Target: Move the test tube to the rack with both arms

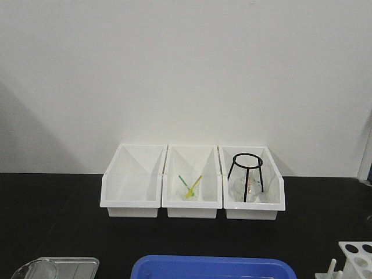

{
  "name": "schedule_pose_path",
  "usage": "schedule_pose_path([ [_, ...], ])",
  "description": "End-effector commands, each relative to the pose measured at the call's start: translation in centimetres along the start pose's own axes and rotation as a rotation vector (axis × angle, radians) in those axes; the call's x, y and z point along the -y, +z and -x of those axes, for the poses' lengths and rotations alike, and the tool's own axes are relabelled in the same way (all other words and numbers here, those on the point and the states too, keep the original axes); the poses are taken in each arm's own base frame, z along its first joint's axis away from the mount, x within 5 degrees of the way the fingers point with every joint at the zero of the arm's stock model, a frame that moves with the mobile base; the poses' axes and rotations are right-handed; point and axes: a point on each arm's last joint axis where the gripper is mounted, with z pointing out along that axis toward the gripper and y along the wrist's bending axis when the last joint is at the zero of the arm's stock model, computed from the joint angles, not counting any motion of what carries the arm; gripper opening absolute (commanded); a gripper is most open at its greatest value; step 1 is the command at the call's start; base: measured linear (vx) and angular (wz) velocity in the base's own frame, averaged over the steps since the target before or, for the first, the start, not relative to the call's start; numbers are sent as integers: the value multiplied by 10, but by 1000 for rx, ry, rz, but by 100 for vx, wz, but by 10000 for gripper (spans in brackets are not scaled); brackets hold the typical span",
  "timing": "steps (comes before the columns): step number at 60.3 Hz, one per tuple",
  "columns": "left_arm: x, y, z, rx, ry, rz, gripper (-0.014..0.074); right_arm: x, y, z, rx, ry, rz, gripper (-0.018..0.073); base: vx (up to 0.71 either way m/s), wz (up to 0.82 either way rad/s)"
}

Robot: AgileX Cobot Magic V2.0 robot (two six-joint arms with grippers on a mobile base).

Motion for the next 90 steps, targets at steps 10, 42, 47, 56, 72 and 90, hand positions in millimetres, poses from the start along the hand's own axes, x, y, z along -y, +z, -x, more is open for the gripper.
schedule_pose_path([
  [10, 0, -1, 7, 92, -5, -3, -6, 3, -1, 12, 36, -6, -28, -11, 0, 0],
  [42, 0, -1, 7, 92, -5, -3, -6, 3, -1, 12, 37, -5, -29, -11, 0, 0],
  [47, 0, -1, 7, 92, -5, -3, -6, 5, -2, 12, 38, -5, -44, -11, 0, 0],
  [56, 0, -1, 7, 92, -5, -3, -6, 6, -2, 12, 38, -20, -58, -11, 0, 0],
  [72, 0, -1, 7, 92, -5, -3, -6, 29, 0, 10, 46, 8, -287, -11, 0, 0],
  [90, 0, -1, 7, 92, -5, -3, -6, 37, 1, -12, 43, 41, -385, -11, 0, 0],
])
